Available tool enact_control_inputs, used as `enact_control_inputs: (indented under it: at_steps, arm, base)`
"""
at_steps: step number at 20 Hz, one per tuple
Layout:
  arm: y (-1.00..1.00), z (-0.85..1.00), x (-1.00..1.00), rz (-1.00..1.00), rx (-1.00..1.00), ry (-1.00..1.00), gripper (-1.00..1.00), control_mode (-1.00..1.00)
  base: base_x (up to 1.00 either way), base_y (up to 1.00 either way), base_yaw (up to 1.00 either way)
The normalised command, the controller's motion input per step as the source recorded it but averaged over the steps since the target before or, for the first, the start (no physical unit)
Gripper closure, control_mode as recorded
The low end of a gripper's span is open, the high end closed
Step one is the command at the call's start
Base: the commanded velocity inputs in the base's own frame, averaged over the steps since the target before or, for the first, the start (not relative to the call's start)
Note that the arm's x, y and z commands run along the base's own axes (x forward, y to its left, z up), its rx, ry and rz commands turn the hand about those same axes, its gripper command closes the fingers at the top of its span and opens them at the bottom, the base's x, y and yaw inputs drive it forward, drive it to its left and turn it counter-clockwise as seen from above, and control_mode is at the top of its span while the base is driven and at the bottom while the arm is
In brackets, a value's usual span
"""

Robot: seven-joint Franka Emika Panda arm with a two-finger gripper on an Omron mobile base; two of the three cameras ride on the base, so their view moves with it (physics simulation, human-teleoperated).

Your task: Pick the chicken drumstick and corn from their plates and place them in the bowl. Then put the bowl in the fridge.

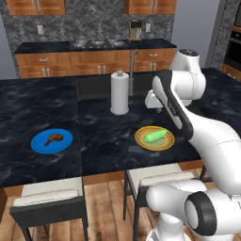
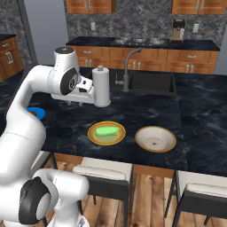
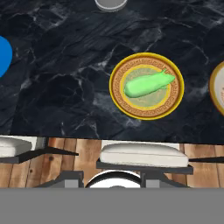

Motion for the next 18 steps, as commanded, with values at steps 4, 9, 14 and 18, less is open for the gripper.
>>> enact_control_inputs:
  at_steps: [4, 9, 14, 18]
  arm:
    - [0.00, 0.00, -0.02, 0.00, 0.00, 0.00, -1.00, -1.00]
    - [-0.05, -0.08, -0.09, -0.11, 0.00, -0.02, -1.00, -1.00]
    - [-0.14, -0.15, -0.03, -0.39, 0.00, 0.00, -1.00, -1.00]
    - [-0.15, -0.16, 0.00, -0.35, 0.00, 0.00, -1.00, -1.00]
  base:
    - [0.00, 0.00, 0.00]
    - [0.00, 0.00, 0.00]
    - [0.00, 0.00, 0.00]
    - [0.00, 0.00, 0.00]
